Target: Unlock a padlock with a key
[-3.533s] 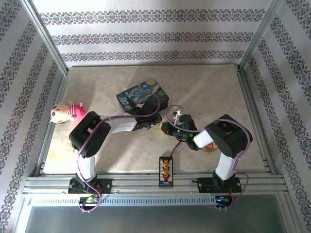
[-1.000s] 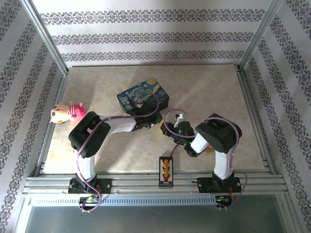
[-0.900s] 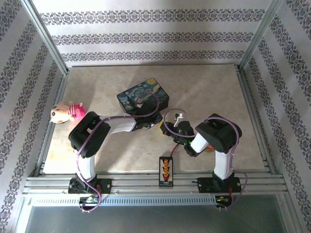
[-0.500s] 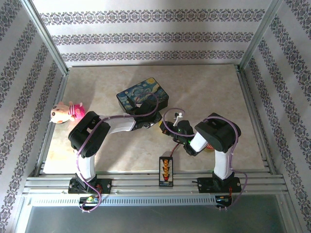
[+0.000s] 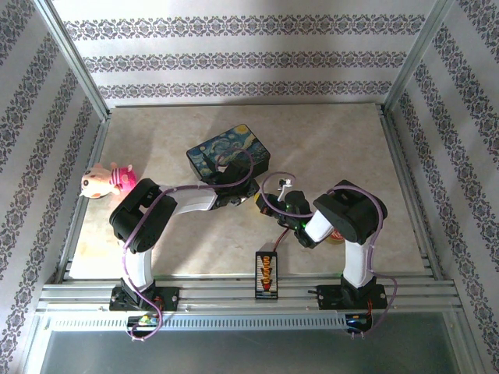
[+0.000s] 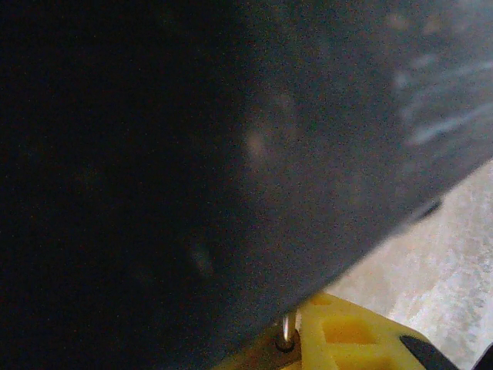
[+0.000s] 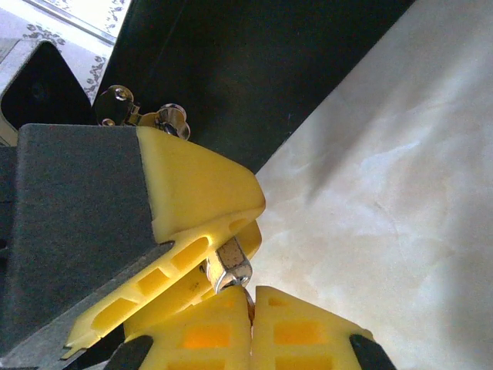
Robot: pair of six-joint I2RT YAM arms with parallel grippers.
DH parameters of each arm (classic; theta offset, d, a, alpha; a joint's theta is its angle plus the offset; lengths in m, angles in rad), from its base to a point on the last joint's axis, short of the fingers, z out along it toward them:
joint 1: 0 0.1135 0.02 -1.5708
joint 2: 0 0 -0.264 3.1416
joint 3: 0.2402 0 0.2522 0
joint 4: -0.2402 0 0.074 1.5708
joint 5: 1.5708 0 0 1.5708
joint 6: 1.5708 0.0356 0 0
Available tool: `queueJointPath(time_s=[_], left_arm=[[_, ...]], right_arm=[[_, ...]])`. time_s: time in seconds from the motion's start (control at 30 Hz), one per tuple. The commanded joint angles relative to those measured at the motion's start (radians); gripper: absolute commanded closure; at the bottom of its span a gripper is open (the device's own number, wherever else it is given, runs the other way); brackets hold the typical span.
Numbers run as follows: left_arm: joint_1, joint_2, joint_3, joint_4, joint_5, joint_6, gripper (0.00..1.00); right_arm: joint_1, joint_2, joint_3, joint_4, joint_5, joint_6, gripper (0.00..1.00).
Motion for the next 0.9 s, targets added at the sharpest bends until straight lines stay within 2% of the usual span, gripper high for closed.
queueJointPath(time_s=[0.0,0.33,0.53,0.6,0.67,0.77,0.87], left_arm=[[-0.019,0.006,-0.029,-0.002,0.155,-0.051,0.77],[-0.027,0.004,-0.035,0.009,0.162,-0.052,0.77],[-0.019,-0.002,-0.055,0.023,0.154,-0.067,0.77],[-0.018,-0.005,-0.059,0.028,0.153,-0.071,0.77],[-0.016,-0.006,-0.059,0.028,0.153,-0.073,0.77],[-0.016,-0.007,-0.063,0.038,0.152,-0.076,0.77],[-0.016,-0.013,-0.075,0.064,0.153,-0.085,0.72]], right_arm=[[-0.017,-0.032,0.060,0.058,-0.009,-0.023,1.00],[-0.017,-0.038,0.073,0.058,-0.021,-0.017,1.00],[-0.017,-0.061,0.041,0.051,-0.004,-0.023,0.91],[-0.017,-0.067,0.031,0.049,0.002,-0.025,0.91],[-0.019,-0.072,0.026,0.044,0.004,-0.026,0.93],[-0.020,-0.072,0.023,0.040,0.007,-0.026,1.00],[-0.020,-0.067,0.023,0.042,0.009,-0.016,1.00]])
